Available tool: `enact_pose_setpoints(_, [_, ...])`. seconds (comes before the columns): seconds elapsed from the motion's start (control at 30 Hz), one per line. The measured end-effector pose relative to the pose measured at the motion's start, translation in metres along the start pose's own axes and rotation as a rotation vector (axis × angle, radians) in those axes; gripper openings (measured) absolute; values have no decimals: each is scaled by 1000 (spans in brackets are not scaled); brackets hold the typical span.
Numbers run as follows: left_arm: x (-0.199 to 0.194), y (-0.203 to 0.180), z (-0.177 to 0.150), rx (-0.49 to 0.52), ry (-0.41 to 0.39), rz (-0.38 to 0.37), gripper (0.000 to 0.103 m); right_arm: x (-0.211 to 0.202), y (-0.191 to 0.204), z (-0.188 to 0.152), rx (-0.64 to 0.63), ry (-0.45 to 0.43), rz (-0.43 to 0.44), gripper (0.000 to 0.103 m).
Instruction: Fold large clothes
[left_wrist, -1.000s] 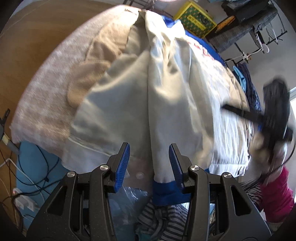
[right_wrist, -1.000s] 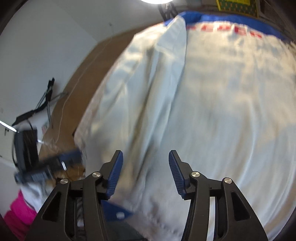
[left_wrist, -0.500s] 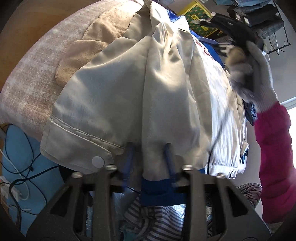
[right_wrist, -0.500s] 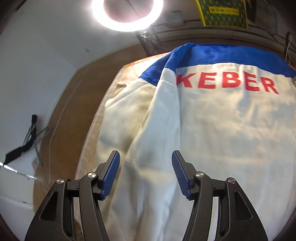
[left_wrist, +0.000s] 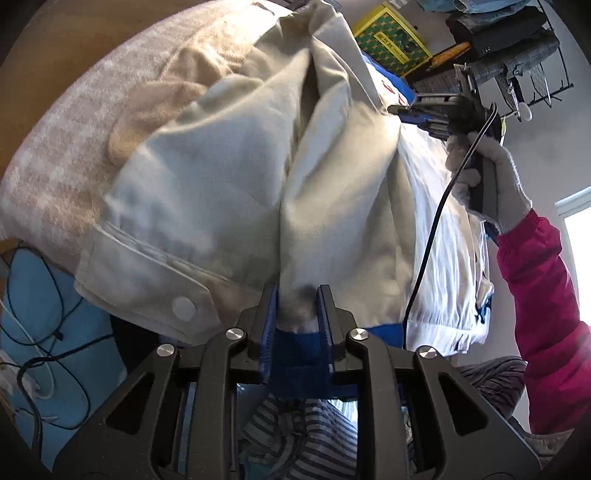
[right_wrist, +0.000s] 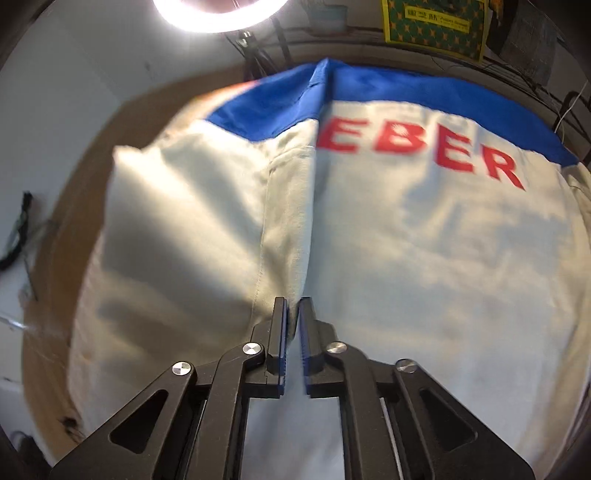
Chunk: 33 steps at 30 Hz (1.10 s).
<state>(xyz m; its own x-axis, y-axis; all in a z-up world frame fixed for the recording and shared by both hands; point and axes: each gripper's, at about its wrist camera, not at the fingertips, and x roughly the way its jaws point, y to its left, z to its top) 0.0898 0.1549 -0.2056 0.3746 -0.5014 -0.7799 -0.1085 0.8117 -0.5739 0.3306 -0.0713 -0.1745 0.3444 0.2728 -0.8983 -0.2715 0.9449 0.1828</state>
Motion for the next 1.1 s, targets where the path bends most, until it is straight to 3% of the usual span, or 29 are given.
enact_pose_setpoints(0.03, [2,-1,-1,2,0,6,29,-3,-2,-1,0,6,-17,31])
enact_pose_setpoints(0.07, [3,-1,-3,-5,2,6,34,-9,-1,-1,-5,-1,-38,33])
enact_pose_setpoints(0.17, [7,-1,-7,-28,2,-6,35,-37,13,2,-41,-68,-62,34])
enact_pose_setpoints(0.3, [2,1,-9,-46,-12,-37,35,-60,53,15,-134,-125,13,47])
enact_pose_setpoints(0.4, [-19,13,-6,-68,-72,-23,35,-64,89,27,-222,-142,33,48])
enact_pose_setpoints(0.57, [-42,32,4,-81,-132,31,35,-42,140,47,-344,-170,-27,48])
enact_pose_setpoints(0.77, [-58,54,28,-48,-174,175,39,1,189,81,-517,-149,-174,48])
enact_pose_setpoints(0.9, [-44,75,45,24,-104,268,41,35,204,92,-658,-90,-220,48])
enact_pose_setpoints(1.03, [-26,94,50,0,-22,225,41,62,210,90,-749,-50,-259,48])
enact_pose_setpoints(1.1, [-24,93,49,21,-20,228,41,68,211,90,-783,-51,-270,47])
